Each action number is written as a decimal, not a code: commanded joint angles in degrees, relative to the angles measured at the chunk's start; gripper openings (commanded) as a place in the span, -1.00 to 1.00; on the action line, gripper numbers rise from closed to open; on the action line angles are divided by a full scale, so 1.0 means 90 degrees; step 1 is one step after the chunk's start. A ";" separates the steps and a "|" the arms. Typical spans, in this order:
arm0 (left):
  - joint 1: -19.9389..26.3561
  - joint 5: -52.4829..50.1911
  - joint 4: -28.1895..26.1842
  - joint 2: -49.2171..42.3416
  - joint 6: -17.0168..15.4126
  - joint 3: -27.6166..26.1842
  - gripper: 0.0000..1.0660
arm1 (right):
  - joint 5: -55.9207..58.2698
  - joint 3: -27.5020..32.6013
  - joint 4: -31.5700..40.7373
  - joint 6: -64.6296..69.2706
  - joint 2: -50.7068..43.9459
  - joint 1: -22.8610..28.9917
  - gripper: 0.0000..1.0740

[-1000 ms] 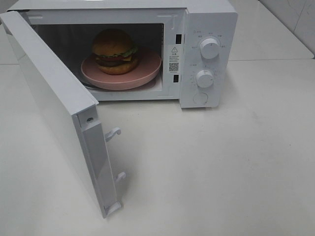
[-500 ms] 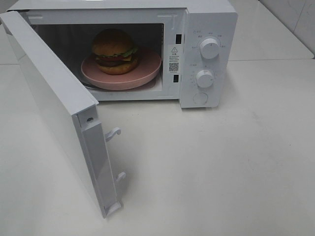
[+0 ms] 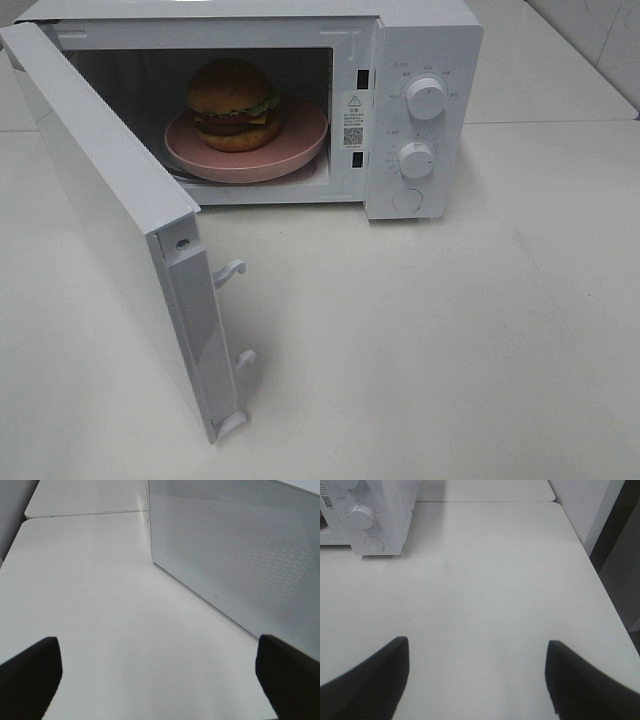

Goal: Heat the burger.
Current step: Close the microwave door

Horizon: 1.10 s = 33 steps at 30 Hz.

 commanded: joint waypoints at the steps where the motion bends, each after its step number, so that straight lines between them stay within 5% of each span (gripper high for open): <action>1: -0.0025 -0.0032 -0.0013 -0.0108 -0.0019 0.0013 0.83 | -0.0038 0.0025 -0.0025 0.0076 -0.0166 -0.0051 0.36; 12: -0.0025 -0.0172 -0.0204 -0.0108 -0.0064 -0.0083 0.83 | -0.0038 0.0025 -0.0025 0.0076 -0.0166 -0.0051 0.36; 20: -0.0025 -0.1451 -0.0083 -0.0089 -0.0064 -0.0210 0.76 | -0.0038 0.0025 -0.0025 0.0076 -0.0166 -0.0051 0.36; 23: -0.0025 -0.1897 0.0013 0.0051 -0.0057 -0.0204 0.59 | -0.0038 0.0025 -0.0025 0.0076 -0.0166 -0.0051 0.36; 30: -0.0025 -0.2833 -0.0025 0.0732 -0.0057 -0.0172 -0.23 | -0.0038 0.0025 -0.0025 0.0076 -0.0166 -0.0051 0.36; 31: -0.0025 -0.2833 -0.0025 0.0732 -0.0057 -0.0172 -0.23 | -0.0038 0.0025 -0.0025 0.0076 -0.0166 -0.0051 0.36; 32: -0.0025 -0.2986 -0.0025 0.0987 -0.0057 -0.0172 -0.46 | -0.0038 0.0025 -0.0025 0.0076 -0.0166 -0.0051 0.36; 33: -0.0025 -0.2986 -0.0025 0.0987 -0.0057 -0.0172 -0.46 | -0.0038 0.0025 -0.0025 0.0076 -0.0166 -0.0051 0.36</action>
